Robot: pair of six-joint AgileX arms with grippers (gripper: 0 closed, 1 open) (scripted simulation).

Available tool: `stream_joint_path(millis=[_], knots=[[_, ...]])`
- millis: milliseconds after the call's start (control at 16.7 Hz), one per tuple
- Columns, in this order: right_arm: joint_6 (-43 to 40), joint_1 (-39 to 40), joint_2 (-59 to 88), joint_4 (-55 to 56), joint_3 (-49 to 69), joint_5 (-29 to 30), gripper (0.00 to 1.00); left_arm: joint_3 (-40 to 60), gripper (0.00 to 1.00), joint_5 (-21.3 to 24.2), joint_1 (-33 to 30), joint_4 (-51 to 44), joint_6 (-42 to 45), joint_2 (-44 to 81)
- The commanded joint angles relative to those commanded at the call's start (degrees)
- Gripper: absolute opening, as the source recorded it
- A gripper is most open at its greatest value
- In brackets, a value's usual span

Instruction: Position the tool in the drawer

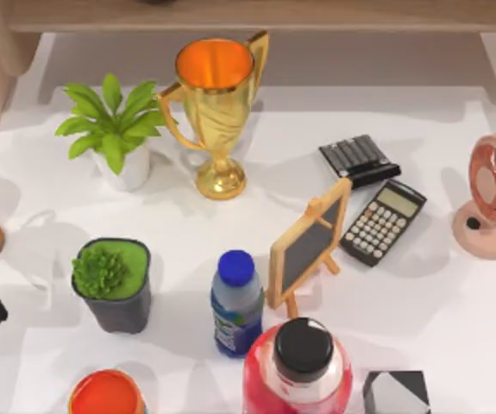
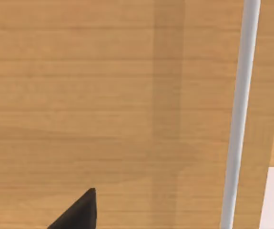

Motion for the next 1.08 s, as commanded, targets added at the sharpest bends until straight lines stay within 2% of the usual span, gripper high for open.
stream_joint_path(millis=[240, 480, 720, 1080], knots=[[0.92, -0.08, -0.81, -1.73, 0.71, 0.98, 1.00, 0.00, 1.00, 0.00, 0.00, 0.00, 0.00, 0.00], [5.60, -1.80, -5.59, -12.00, 3.36, 5.21, 1.00, 0.00, 1.00, 0.00, 0.00, 0.00, 0.00, 0.00], [13.36, -2.78, -11.73, -31.33, 7.58, 11.39, 1.00, 0.00, 1.00, 0.00, 0.00, 0.00, 0.00, 0.00], [28.66, 0.18, -21.77, -71.06, 14.38, 22.04, 1.00, 0.00, 1.00, 0.00, 0.00, 0.00, 0.00, 0.00]])
